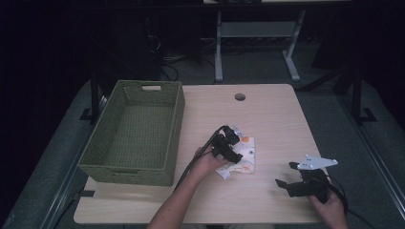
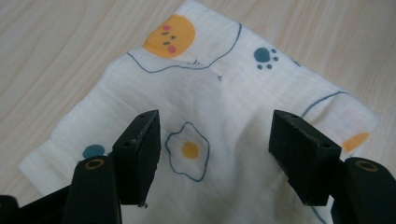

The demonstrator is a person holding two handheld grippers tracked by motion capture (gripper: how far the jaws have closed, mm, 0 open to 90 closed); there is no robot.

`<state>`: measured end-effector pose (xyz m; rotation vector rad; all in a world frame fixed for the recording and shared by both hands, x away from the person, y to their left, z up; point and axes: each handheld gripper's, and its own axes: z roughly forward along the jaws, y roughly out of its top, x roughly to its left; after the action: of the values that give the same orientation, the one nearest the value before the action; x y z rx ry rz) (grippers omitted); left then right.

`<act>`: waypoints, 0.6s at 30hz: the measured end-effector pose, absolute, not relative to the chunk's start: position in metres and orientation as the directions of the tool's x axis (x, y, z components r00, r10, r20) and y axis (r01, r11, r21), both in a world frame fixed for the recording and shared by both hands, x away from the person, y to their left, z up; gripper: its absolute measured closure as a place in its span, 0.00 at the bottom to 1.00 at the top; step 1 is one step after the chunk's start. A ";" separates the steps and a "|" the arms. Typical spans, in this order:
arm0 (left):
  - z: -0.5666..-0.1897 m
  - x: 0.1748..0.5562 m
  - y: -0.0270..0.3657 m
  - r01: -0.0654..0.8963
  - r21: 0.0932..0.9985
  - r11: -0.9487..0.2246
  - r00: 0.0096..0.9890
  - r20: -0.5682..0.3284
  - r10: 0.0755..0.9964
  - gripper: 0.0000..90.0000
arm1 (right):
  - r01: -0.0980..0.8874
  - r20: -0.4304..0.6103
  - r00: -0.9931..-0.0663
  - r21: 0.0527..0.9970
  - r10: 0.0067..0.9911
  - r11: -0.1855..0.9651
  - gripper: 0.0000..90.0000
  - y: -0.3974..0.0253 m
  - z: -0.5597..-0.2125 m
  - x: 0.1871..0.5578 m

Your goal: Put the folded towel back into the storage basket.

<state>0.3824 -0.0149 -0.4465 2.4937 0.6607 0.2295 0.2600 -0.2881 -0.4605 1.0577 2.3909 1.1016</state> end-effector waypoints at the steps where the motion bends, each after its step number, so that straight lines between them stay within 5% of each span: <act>1: -0.447 0.382 -0.015 0.408 0.546 -0.731 0.865 0.024 0.501 0.39 | 0.498 0.031 -0.682 0.751 0.731 0.433 0.16 -0.288 -0.460 0.260; 10: -0.453 0.384 -0.016 0.429 0.543 -0.722 0.855 0.014 0.518 0.44 | 0.500 0.031 -0.679 0.751 0.733 0.431 0.16 -0.288 -0.460 0.260; 18: -0.454 0.381 -0.012 0.421 0.571 -0.705 0.852 0.018 0.523 0.66 | 0.499 0.028 -0.679 0.750 0.734 0.434 0.16 -0.287 -0.459 0.259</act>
<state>0.3808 -0.0120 -0.4539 2.4575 0.6862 0.2389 0.2590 -0.2868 -0.4592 1.0614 2.3880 1.0963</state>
